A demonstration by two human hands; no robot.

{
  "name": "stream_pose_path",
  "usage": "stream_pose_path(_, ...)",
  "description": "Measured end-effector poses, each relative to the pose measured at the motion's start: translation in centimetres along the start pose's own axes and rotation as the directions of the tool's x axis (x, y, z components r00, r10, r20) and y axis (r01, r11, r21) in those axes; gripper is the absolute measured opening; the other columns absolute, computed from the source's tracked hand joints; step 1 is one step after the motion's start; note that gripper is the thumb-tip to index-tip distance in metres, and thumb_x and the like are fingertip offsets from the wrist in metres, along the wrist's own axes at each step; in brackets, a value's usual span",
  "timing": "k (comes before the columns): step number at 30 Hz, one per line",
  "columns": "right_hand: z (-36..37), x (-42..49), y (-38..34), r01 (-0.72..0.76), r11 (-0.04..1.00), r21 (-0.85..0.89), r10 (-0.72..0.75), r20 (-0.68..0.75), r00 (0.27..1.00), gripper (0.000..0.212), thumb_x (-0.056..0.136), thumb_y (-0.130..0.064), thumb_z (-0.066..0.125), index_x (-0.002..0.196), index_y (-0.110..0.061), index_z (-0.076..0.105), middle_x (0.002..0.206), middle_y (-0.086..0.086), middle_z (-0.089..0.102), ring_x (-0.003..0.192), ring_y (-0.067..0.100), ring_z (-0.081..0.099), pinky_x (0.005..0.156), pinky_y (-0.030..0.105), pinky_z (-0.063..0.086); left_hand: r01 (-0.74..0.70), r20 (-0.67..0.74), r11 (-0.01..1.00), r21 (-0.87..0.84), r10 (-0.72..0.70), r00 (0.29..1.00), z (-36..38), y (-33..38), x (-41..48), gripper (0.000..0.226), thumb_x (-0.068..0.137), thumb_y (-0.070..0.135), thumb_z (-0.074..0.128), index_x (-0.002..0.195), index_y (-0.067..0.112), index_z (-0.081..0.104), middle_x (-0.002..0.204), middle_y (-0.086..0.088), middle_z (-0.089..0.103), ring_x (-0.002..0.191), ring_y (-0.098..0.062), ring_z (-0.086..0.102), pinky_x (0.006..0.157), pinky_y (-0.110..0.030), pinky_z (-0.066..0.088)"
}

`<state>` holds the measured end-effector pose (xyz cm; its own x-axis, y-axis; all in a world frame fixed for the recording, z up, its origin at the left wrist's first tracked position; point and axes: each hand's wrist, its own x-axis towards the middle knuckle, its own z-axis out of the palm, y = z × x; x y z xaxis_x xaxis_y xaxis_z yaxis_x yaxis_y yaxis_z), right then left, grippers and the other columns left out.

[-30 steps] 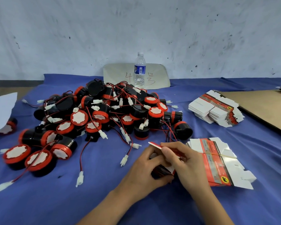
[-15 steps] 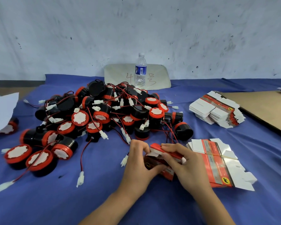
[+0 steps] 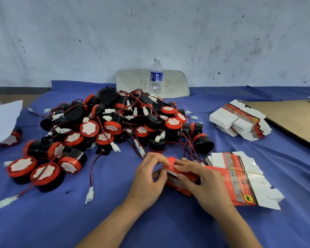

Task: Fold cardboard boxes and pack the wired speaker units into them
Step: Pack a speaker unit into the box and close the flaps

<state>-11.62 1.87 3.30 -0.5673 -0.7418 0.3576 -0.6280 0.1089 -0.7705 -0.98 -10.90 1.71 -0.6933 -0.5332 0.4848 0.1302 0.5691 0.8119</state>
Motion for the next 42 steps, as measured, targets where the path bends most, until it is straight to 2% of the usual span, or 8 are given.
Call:
stream_pose_path(9, -0.3, 0.0, 0.4, -0.038, 0.995, 0.088, 0.035, 0.037, 0.999, 0.030, 0.082, -0.006, 0.073, 0.088, -0.036, 0.070, 0.110, -0.021, 0.068, 0.121, -0.012, 0.047, 0.107, 0.020, 0.037, -0.015, 0.107, 1.000, -0.004, 0.016, 0.994, -1.1, -0.7, 0.3, 0.015, 0.091, -0.001, 0.060, 0.093, 0.013, 0.064, 0.105, 0.004, 0.057, 0.103, -0.009, 0.057, 0.074, -0.010, 0.047)
stream_pose_path(13, -0.2, -0.1, 0.4, 0.049, 0.997, -0.061, -0.046, 0.052, 0.998, 0.034, 0.084, -0.012, 0.071, 0.090, -0.044, 0.065, 0.114, -0.032, 0.060, 0.124, -0.013, 0.044, 0.106, 0.004, 0.020, -0.023, 0.124, 1.000, 0.002, 0.023, 0.992, -1.3, -0.9, 0.4, 0.014, 0.091, 0.000, 0.061, 0.095, 0.013, 0.067, 0.107, 0.004, 0.058, 0.104, -0.007, 0.057, 0.074, -0.010, 0.047)
stream_pose_path(15, 0.0, -0.2, 0.5, 0.076, 0.988, -0.138, -0.071, 0.040, 0.997, 0.025, 0.086, -0.011, 0.070, 0.096, -0.033, 0.070, 0.115, -0.034, 0.056, 0.125, -0.007, 0.045, 0.108, 0.004, 0.017, -0.039, 0.115, 0.999, 0.023, 0.036, 0.993, -1.3, -0.9, 0.5, 0.015, 0.090, 0.000, 0.062, 0.096, 0.013, 0.068, 0.105, 0.004, 0.060, 0.104, -0.004, 0.057, 0.077, -0.009, 0.046)
stream_pose_path(20, 0.1, -0.2, 0.7, 0.089, 0.969, -0.231, -0.079, 0.053, 0.995, 0.022, 0.089, -0.013, 0.067, 0.110, -0.018, 0.071, 0.125, -0.014, 0.062, 0.128, 0.004, 0.047, 0.107, 0.003, 0.015, -0.050, 0.063, 0.997, 0.055, 0.047, 0.997, -1.1, -1.0, 0.7, 0.018, 0.089, 0.002, 0.065, 0.095, 0.019, 0.069, 0.098, 0.005, 0.062, 0.099, -0.003, 0.059, 0.080, -0.010, 0.046)
stream_pose_path(24, 0.0, -0.1, 0.5, 0.065, 0.981, -0.184, -0.059, 0.034, 0.998, 0.016, 0.086, -0.010, 0.069, 0.094, -0.024, 0.069, 0.113, -0.034, 0.056, 0.123, -0.004, 0.047, 0.114, 0.014, 0.021, -0.059, 0.031, 0.995, 0.085, 0.057, 0.998, -0.7, -1.2, 0.6, 0.015, 0.089, 0.005, 0.066, 0.094, 0.018, 0.068, 0.091, 0.007, 0.059, 0.091, -0.006, 0.059, 0.076, -0.012, 0.047)
stream_pose_path(27, -0.2, -0.1, 0.4, 0.046, 0.989, -0.142, -0.043, 0.021, 0.999, 0.031, 0.084, -0.007, 0.070, 0.083, -0.037, 0.060, 0.108, -0.042, 0.053, 0.123, -0.007, 0.045, 0.113, 0.014, 0.021, -0.069, 0.033, 0.994, 0.082, 0.067, 0.997, -0.7, -1.3, 0.6, 0.013, 0.088, 0.005, 0.067, 0.093, 0.016, 0.069, 0.089, 0.008, 0.058, 0.087, -0.005, 0.059, 0.074, -0.010, 0.045)
stream_pose_path(35, -0.2, 0.1, 0.8, 0.029, 0.997, -0.077, -0.027, 0.016, 1.000, 0.014, 0.083, -0.007, 0.072, 0.088, -0.018, 0.067, 0.110, -0.032, 0.060, 0.123, -0.005, 0.048, 0.111, 0.042, 0.036, -0.096, 0.037, 0.984, 0.150, 0.091, 0.995, -0.7, -1.5, 0.9, 0.012, 0.087, 0.008, 0.068, 0.096, 0.016, 0.066, 0.092, 0.011, 0.060, 0.091, 0.001, 0.059, 0.077, -0.008, 0.045)
stream_pose_path(42, -0.8, 0.2, 0.8, 0.016, 1.000, -0.019, -0.015, 0.090, 0.996, 0.018, 0.084, -0.015, 0.071, 0.089, -0.032, 0.069, 0.121, -0.028, 0.058, 0.126, -0.021, 0.033, 0.120, 0.027, 0.013, -0.143, 0.096, 0.979, 0.142, 0.130, 0.987, -1.3, -1.8, 1.2, 0.004, 0.086, 0.009, 0.070, 0.084, 0.008, 0.067, 0.087, 0.004, 0.059, 0.083, -0.005, 0.059, 0.076, -0.020, 0.051)
